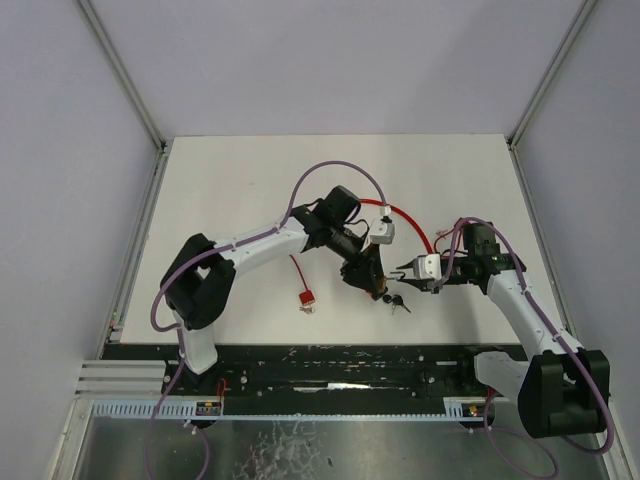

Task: Lock with the key

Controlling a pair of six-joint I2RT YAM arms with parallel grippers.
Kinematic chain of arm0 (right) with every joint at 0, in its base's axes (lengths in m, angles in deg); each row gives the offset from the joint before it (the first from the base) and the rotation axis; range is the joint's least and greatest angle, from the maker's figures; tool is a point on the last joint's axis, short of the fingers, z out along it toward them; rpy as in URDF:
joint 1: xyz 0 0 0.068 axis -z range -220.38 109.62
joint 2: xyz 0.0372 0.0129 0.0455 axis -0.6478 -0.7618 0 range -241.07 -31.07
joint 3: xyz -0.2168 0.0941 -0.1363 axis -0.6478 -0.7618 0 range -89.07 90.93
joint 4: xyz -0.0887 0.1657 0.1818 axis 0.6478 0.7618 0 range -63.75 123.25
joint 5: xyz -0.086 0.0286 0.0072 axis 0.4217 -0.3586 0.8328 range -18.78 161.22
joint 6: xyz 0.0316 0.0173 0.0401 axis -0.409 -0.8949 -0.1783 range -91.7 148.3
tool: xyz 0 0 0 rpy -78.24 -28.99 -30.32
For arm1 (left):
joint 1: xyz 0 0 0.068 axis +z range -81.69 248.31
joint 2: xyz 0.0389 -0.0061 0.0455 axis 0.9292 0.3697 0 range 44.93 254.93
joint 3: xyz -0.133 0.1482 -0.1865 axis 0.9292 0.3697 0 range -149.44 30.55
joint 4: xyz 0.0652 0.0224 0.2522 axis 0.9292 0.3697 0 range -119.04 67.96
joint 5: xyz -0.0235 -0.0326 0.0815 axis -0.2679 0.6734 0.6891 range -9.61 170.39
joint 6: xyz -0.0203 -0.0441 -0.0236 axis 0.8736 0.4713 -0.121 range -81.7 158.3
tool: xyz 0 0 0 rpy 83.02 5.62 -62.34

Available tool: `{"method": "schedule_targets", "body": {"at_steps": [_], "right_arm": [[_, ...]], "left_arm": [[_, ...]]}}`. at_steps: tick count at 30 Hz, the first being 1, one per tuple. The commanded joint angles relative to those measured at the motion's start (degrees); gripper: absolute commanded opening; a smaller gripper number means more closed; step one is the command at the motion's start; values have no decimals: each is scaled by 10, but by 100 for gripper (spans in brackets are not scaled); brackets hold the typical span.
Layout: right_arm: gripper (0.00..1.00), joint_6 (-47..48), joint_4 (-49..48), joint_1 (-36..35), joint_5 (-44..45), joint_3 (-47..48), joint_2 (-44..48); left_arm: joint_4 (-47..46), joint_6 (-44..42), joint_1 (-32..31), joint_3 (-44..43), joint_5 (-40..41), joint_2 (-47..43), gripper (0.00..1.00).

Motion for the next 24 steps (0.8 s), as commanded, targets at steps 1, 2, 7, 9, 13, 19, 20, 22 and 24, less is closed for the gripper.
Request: {"method": "schedule_targets", "body": {"at_steps": [1,2,7,9,13,19,20,22,24], "right_arm": [[34,15,-9,-8,-2,-1,9],[32,15,-9,-8,-1,-1,10],[19,14,-8,-9,-4,1,16],[14,15,-6,-9,-6,2,20],[7,12,4,-10,-17,8,31],[0,-61,15,-9,-31,41,32],[0,-75,15,-9,-31,45,31],[0,-100,16,-9,-29,53,27],[0,-126,15,-9,-26,62,22]], "left_arm": [[-21,-14,5,4,-38,-31,0],[-21,-14,6,5,-38,-31,0],[-21,-13,8,4,-39,-31,0],[-21,-12,8,3,-39,-30,0],[-21,-9,9,0,-35,-25,0],[-56,40,26,-1,-15,-10,2],[-63,51,29,-1,-10,-9,5],[-80,72,36,3,0,-6,10],[-85,79,37,7,8,-7,19]]}}
